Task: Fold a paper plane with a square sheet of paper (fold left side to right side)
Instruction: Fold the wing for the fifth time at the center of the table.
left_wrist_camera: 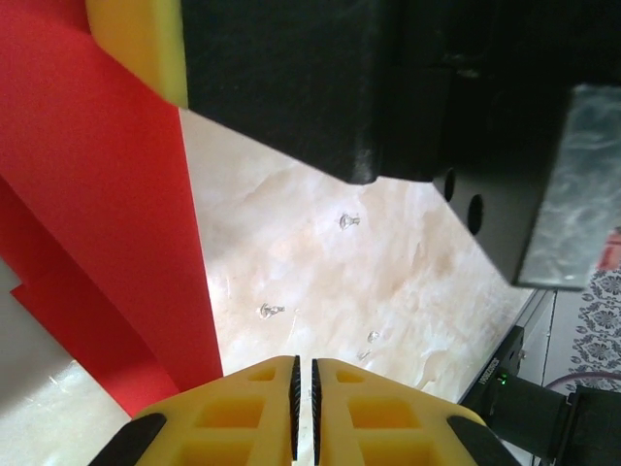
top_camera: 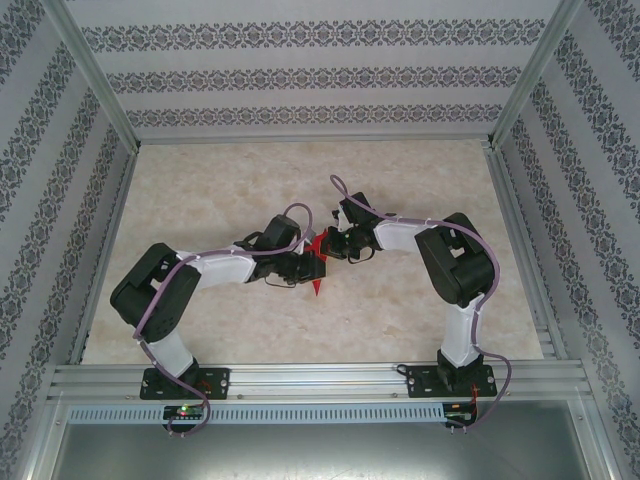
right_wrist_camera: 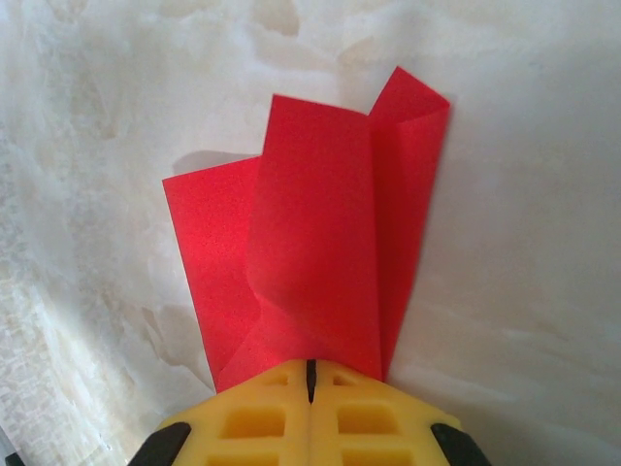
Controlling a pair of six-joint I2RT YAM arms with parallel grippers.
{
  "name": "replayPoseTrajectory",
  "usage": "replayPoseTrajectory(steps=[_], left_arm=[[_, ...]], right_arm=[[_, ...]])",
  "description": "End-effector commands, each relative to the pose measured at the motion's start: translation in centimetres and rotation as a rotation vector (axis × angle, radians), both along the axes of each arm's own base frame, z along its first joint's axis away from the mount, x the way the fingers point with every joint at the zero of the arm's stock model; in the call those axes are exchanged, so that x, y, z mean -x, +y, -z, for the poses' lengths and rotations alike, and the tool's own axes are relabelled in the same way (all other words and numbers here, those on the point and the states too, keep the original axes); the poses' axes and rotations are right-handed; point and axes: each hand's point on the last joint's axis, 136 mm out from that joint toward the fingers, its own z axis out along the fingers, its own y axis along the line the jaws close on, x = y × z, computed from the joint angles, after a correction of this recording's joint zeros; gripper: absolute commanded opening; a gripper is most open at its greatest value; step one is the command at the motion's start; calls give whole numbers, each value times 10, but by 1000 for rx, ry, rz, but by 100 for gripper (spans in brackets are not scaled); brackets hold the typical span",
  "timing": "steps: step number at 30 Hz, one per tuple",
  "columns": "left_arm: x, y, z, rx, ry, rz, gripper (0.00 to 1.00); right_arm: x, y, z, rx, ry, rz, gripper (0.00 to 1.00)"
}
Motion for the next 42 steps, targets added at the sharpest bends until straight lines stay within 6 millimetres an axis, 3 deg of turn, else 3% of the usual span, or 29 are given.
replayPoseTrajectory(steps=[1,10,33,37,42], left_arm=[[9,-3,13,-15,20,4,16],[19,3,32,-59,49,-12,15],[22,-7,46,-60,71,-3,16],[30,4,55,-98,87,-18,15],[39,13,64,-111,104,-38,9]], right_arm=[[25,-12,32,104,100,-18,0],[25,-11,31,101,102,-23,0],[23,-9,27,92,96,-27,0],[10,-8,5,30,26,-17,0],[-8,-7,-47,-146,-103,-2,0]])
